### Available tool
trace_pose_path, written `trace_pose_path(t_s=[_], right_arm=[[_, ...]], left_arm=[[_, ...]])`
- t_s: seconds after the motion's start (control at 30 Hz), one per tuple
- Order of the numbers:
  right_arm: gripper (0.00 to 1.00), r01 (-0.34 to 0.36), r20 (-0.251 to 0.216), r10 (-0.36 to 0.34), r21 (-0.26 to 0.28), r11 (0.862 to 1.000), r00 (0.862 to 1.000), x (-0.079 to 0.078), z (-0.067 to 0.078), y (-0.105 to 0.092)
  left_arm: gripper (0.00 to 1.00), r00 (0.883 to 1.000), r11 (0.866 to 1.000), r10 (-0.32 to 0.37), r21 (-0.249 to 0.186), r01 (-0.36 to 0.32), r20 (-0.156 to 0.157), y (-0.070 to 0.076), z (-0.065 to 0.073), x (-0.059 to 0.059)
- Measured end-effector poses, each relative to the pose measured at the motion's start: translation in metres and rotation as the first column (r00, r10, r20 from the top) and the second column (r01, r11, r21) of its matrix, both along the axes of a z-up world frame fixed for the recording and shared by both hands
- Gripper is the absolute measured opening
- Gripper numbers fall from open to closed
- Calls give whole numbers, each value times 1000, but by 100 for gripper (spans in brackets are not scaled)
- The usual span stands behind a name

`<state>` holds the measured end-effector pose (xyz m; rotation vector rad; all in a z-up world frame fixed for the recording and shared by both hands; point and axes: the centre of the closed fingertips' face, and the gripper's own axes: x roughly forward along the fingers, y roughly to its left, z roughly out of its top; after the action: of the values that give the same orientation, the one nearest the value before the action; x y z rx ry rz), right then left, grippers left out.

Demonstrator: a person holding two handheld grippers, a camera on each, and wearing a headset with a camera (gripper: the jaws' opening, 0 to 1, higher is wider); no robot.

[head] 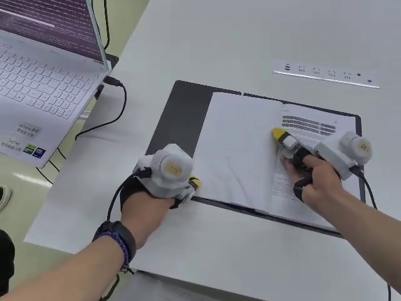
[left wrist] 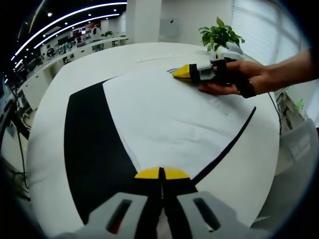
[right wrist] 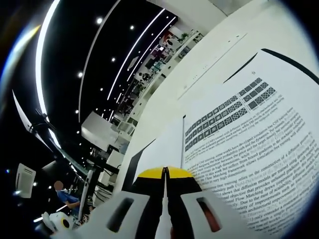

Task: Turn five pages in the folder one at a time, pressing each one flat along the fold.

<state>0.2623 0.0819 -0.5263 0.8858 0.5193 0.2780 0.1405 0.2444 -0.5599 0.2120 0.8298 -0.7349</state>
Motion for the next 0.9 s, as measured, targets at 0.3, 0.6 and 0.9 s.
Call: trace_pose_path(t_s=[0.3, 0.6, 0.9], right_arm=[[0, 80, 8, -80, 39, 996, 997, 16, 5, -5], [0, 135, 12, -136, 74, 988, 991, 30, 8, -12], [0, 203, 0, -205, 139, 969, 979, 52, 8, -24]], left_arm=[[0, 1000, 1000, 6, -6, -6, 1, 0, 0, 0], [0, 1000, 1000, 9, -3, -9, 14, 0, -1, 1], [0, 1000, 1000, 14, -13, -14, 17, 0, 0, 0]])
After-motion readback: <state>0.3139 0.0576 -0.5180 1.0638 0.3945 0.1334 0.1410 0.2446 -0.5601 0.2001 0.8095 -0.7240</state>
